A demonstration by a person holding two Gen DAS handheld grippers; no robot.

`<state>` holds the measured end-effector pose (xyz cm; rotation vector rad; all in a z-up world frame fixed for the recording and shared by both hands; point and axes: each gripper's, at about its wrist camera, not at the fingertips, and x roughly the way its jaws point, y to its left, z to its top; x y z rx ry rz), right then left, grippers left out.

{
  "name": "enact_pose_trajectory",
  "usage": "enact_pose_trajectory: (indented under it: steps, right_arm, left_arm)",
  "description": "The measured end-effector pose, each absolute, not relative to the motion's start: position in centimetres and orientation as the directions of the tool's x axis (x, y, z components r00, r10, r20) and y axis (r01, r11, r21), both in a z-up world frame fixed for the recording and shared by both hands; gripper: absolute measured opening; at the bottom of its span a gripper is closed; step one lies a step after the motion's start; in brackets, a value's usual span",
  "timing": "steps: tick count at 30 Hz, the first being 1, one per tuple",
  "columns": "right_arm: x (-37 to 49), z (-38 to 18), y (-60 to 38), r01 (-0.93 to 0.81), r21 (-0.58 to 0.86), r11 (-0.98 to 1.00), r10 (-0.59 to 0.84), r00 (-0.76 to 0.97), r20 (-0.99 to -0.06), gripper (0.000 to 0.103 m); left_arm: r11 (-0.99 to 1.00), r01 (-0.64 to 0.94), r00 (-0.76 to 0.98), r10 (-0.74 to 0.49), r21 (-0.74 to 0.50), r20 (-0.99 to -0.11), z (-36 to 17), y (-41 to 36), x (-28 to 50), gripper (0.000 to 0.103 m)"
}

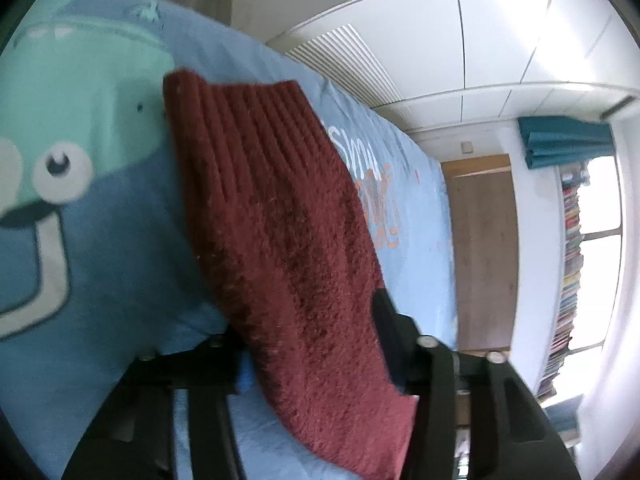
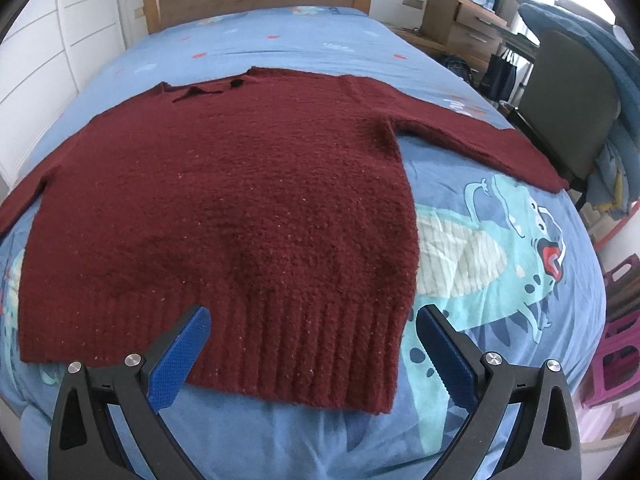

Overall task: Fold small clothes
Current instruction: 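Reach the left tool to the sleeve cuff nearest it and grasp, then carry the sleeve with the left tool across the sweater body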

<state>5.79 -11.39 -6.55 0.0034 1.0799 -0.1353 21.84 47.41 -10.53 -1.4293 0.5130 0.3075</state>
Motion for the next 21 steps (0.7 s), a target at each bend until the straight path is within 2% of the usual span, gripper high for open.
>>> enact_pose_trajectory:
  steps: [1, 3, 4, 13, 21]
  right_arm:
    - [5.8, -6.6, -11.4, 0.111, -0.064, 0.992, -0.109, 0.463, -0.880, 0.103]
    - [5.7, -6.6, -11.5, 0.114, -0.061, 0.992, -0.107, 0.459, -0.882, 0.103]
    - [5.6, -6.5, -11.6, 0.116, -0.059, 0.991, -0.106, 0.459, -0.882, 0.103]
    - [4.7, -6.0, -12.4, 0.130, -0.023, 0.991, -0.083, 0.477, -0.875, 0.103]
    - [2.9, -5.2, -14.9, 0.162, 0.024, 0.987, -0.063, 0.508, -0.859, 0.103]
  left_arm:
    - [0.114, -0.489, 0.860, -0.107, -0.865, -0.500, -10.4, 47.4, 21.8, 0.029]
    - [0.105, -0.485, 0.863, -0.107, -0.868, -0.495, -9.8, 47.3, 21.6, 0.011]
    - [0.107, -0.485, 0.863, -0.104, -0.868, -0.495, -9.3, 47.3, 21.4, 0.008]
    - [0.166, -0.421, 0.888, -0.127, -0.892, -0.442, -2.7, 45.7, 21.8, 0.007]
    - [0.236, -0.328, 0.891, -0.246, -0.915, -0.383, 2.3, 38.5, 26.7, 0.007]
